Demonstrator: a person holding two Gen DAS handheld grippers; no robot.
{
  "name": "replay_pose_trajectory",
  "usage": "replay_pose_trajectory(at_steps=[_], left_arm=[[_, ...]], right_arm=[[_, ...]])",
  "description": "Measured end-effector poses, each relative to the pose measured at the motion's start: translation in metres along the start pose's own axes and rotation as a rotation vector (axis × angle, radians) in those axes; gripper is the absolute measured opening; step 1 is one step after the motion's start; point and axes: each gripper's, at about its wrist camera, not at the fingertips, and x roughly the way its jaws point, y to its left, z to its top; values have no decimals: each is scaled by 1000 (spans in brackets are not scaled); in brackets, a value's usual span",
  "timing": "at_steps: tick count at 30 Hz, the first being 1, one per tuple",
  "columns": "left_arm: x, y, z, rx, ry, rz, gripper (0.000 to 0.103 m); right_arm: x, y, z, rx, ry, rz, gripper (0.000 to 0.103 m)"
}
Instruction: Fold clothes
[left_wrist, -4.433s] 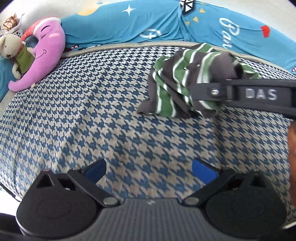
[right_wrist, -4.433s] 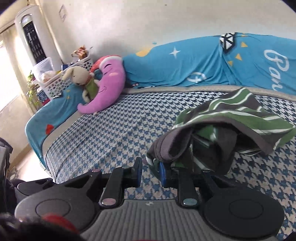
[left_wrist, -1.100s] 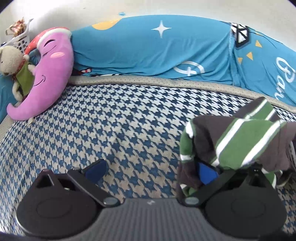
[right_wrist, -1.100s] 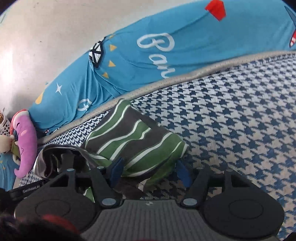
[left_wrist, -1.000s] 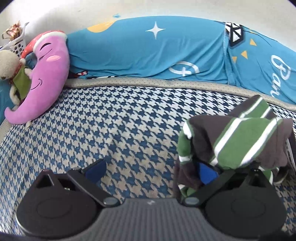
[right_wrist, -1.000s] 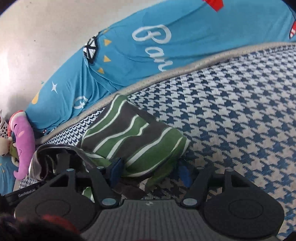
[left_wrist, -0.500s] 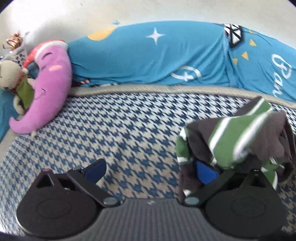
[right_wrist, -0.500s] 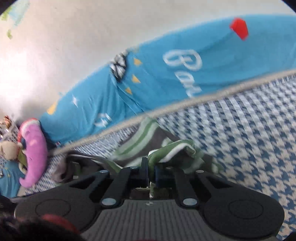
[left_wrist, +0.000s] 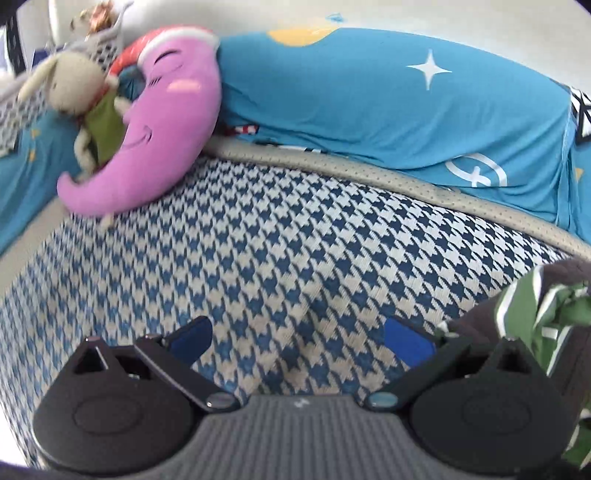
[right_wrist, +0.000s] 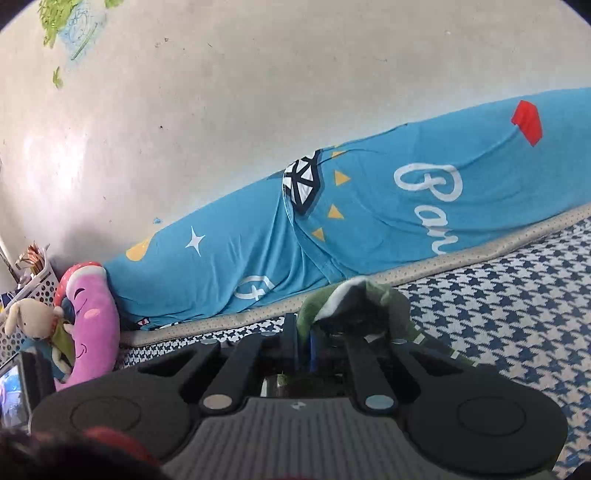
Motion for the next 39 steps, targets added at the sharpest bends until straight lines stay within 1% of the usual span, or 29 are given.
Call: replay_pose_trajectory(at_steps=[1,3,5,6,7,8,9,11,12,13,14,16,18,22,26,29,31,33,36,39], left_arm=[[0,3,-1,-13,6,-11,103],[-6,0,-3,6,-24,-2,103],[-12,-3,-4,28,-57,8,103],[-15,-5,-5,39,-74,14,103],[-17,-6,-6,49,-90,19,103],[-19,-9,-6,62,-103,41,103],[-18,-10,-5,68,-106,57,103],[-13,-10,-5,69,-72,47,103],[-14,-10,-5,66,-70,41,103],[-15,-10,-5,63,-70,35,103],[-16,-10,-5,60,-70,29,103],[-18,-10,-4,55,-70,17,103],[-21,-9,-4,49,-70,4,103],[-25,-9,-4,37,-70,-20,103],[-37,-3,1,26,-138,42,103],[-40,7,7,-23,-138,42,103],[-38,13,9,-48,-111,31,103],[-40,14,8,-58,-106,20,103],[-53,13,6,-40,-150,3,103],[-66,11,5,-20,-205,22,103]], right_arm=[[1,0,-1,14,2,13,11],[1,2,-1,26,-8,54,12],[1,8,-2,2,-6,83,18],[1,12,-2,-12,-3,99,23],[0,14,-2,-22,0,117,24],[0,16,-2,-25,3,136,24],[-1,17,-1,-23,3,153,24],[-4,17,0,-15,-6,168,30],[-5,17,0,-19,-7,168,35],[-5,18,0,-34,-2,157,39],[-4,19,-1,-52,7,138,40],[-4,17,-3,-75,25,93,40],[-5,11,-2,-60,25,63,40],[-16,3,2,-39,1,62,40],[-27,-5,4,-27,-15,49,40],[-32,-12,3,-1,-13,14,40],[-35,-17,3,21,-5,-10,40],[-38,-19,2,30,6,-24,40],[-46,-18,1,5,11,-37,41],[-56,-17,0,-22,19,-28,40]])
